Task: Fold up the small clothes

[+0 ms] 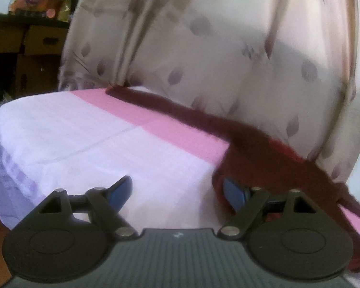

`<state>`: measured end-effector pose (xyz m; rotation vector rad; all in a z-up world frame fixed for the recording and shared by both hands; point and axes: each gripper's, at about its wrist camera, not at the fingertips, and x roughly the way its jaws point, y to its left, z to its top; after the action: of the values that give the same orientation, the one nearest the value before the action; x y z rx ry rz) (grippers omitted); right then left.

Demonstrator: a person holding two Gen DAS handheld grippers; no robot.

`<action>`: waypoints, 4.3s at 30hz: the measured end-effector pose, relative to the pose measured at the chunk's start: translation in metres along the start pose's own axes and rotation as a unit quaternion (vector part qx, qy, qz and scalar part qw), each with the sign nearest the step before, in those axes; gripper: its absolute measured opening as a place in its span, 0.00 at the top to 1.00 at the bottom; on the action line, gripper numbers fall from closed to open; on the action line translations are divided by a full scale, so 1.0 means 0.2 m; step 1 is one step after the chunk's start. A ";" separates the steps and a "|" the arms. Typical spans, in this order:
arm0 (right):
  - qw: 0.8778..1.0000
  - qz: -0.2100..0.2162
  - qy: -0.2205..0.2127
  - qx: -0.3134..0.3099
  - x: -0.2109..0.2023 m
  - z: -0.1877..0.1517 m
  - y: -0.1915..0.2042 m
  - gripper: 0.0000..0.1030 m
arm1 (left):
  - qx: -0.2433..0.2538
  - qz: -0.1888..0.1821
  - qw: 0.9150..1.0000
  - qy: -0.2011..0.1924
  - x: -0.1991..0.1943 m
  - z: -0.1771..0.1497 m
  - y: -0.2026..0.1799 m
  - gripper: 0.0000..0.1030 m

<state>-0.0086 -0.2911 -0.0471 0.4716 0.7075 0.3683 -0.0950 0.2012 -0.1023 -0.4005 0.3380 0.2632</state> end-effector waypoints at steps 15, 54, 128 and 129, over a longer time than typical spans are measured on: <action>0.989 0.061 0.074 0.111 0.31 -0.11 -0.04 0.81 | 0.126 -0.150 0.964 0.177 0.63 0.11 -0.20 0.13; 0.934 -0.083 -0.222 0.266 -0.49 0.38 -1.12 0.45 | 0.051 -0.111 0.992 0.035 0.50 0.27 -0.60 0.10; 0.975 0.143 -0.064 0.156 1.38 0.86 0.58 0.86 | -0.160 -0.167 0.971 0.064 0.81 0.03 -0.29 0.09; 0.976 0.139 -0.055 0.156 1.41 0.82 0.58 0.86 | -0.162 -0.168 0.970 0.064 0.81 0.03 -0.28 0.09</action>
<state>0.2854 -0.1077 -0.0261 0.8875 0.5926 0.4927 0.0710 0.1823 -0.1385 -0.7896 0.3476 -0.0414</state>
